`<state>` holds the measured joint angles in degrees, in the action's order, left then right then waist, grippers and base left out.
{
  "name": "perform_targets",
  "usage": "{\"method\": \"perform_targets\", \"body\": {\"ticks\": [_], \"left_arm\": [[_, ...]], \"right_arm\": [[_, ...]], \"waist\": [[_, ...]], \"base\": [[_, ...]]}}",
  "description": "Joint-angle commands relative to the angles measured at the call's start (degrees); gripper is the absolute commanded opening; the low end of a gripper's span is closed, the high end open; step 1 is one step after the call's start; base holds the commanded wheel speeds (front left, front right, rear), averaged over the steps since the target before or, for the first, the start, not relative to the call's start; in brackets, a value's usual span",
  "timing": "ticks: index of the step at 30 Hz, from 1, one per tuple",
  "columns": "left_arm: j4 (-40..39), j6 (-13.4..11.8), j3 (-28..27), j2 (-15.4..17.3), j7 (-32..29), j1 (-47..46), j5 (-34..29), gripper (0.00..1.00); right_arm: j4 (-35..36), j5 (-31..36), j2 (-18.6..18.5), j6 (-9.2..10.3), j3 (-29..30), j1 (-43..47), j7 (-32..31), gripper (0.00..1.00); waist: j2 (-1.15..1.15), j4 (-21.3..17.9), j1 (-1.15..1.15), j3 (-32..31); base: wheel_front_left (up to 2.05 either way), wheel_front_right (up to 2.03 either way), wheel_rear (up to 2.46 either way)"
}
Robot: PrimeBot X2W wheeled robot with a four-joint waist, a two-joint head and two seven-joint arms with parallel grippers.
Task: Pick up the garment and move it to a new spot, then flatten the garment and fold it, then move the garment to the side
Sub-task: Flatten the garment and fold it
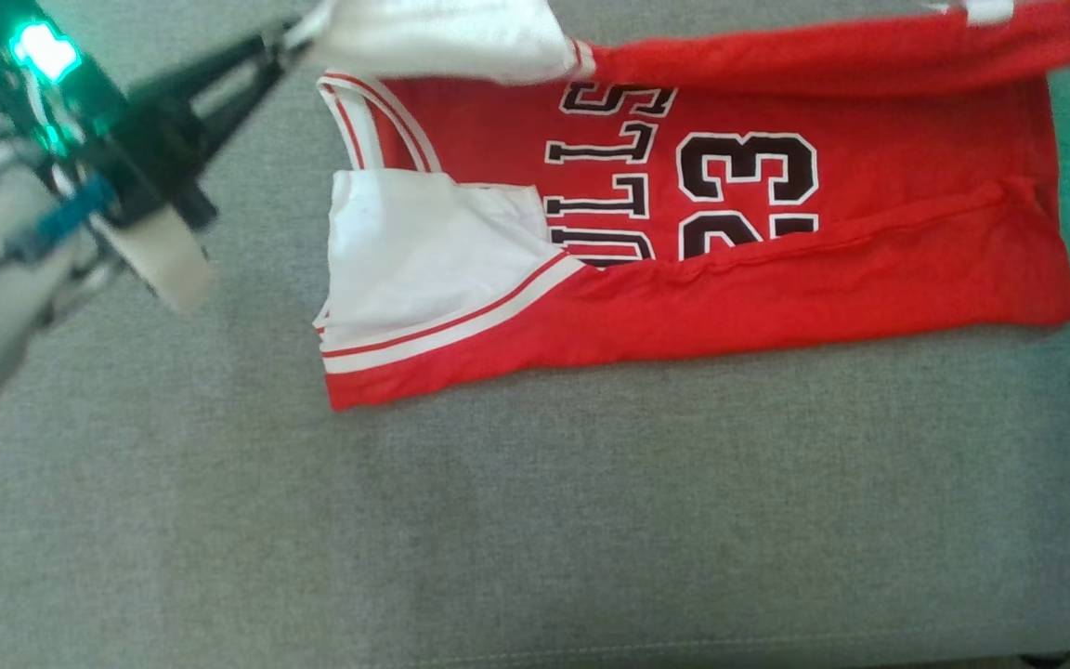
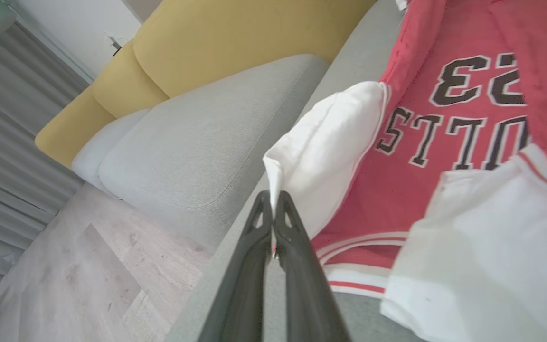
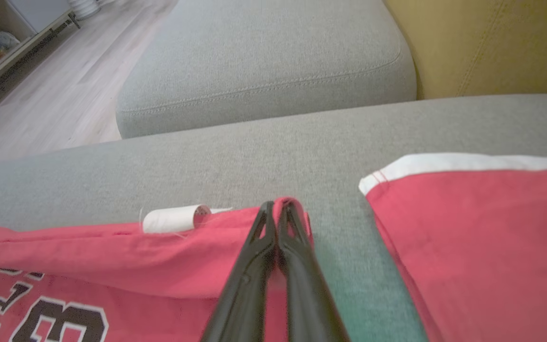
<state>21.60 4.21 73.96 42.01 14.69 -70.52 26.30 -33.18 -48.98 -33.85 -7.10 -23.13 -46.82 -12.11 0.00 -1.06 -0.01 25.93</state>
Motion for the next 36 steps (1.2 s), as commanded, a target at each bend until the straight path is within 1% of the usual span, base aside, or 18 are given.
{"method": "perform_targets", "body": {"ticks": [1,7,14,22,26,27,28,29,30,31,33,36], "left_arm": [[-2.56,-0.84,-2.44,3.08,-0.28,-0.33,0.47,0.00],[-11.89,-3.41,-1.84,6.22,-3.14,5.53,1.40,0.00],[-20.63,-5.98,-1.43,10.21,-7.04,10.03,1.61,0.00],[-25.04,-8.72,-1.27,12.53,-8.58,13.64,2.48,0.00],[-26.50,-10.35,-1.23,12.73,-8.29,15.74,3.52,0.00],[-26.72,-10.73,-1.22,12.49,-8.10,16.35,3.88,0.02],[-26.82,-11.13,-1.21,12.08,-7.82,17.03,4.41,0.21],[-26.71,-11.53,-1.20,11.54,-7.39,17.67,4.81,0.43],[-26.40,-12.21,-1.30,10.77,-6.78,18.36,5.31,0.89],[-25.89,-13.27,-1.64,9.77,-5.81,19.15,5.95,1.00],[-24.50,-16.09,-2.59,7.32,-3.78,21.12,7.41,1.00],[-22.24,-21.28,-5.29,3.06,-1.05,25.22,10.37,1.00]], "right_arm": [[2.25,-0.45,-2.11,-0.39,0.59,2.71,0.15,0.00],[5.94,0.10,-3.46,-0.39,3.05,10.13,-0.24,0.00],[9.38,1.43,-2.73,-0.39,7.35,17.13,-0.84,0.00],[13.30,3.95,-0.41,-0.39,11.50,22.05,-2.87,0.00],[14.59,5.21,0.79,-0.39,13.17,24.01,-3.64,0.00],[14.81,5.56,1.16,-0.39,13.47,24.41,-3.78,0.00],[14.96,5.94,1.54,-0.39,13.72,24.79,-3.91,0.00],[15.06,6.43,1.95,-0.39,14.01,25.12,-3.86,0.13],[15.03,7.03,2.46,-0.39,14.51,25.41,-3.50,0.45],[14.96,7.58,3.19,-0.39,15.17,25.70,-2.82,1.00],[14.73,8.54,4.87,-0.39,16.80,26.51,-1.01,1.00],[14.81,10.23,6.96,-0.39,19.15,28.72,2.41,1.00]], "waist": [[0.00,0.52,0.01,-0.69],[0.00,0.88,0.01,-1.79],[0.00,0.71,0.01,-2.24],[0.00,0.56,0.01,-2.82],[0.00,0.55,0.01,-3.22],[0.00,0.56,0.01,-3.26],[0.00,0.58,0.01,-3.28],[0.00,0.60,0.01,-3.29],[0.00,0.65,0.01,-3.32],[0.00,0.69,0.01,-3.42],[0.00,0.82,0.01,-3.75],[0.00,1.03,0.01,-4.69]], "base": [[0.00,0.00,0.00],[0.00,0.00,0.00],[0.00,0.00,0.00],[0.00,0.00,0.00],[0.00,0.00,0.00],[0.00,0.00,0.00],[0.00,0.00,0.00],[0.00,0.00,0.00],[0.00,0.00,0.00],[0.00,0.00,0.00],[0.00,0.00,0.00],[0.00,0.00,0.00]]}}
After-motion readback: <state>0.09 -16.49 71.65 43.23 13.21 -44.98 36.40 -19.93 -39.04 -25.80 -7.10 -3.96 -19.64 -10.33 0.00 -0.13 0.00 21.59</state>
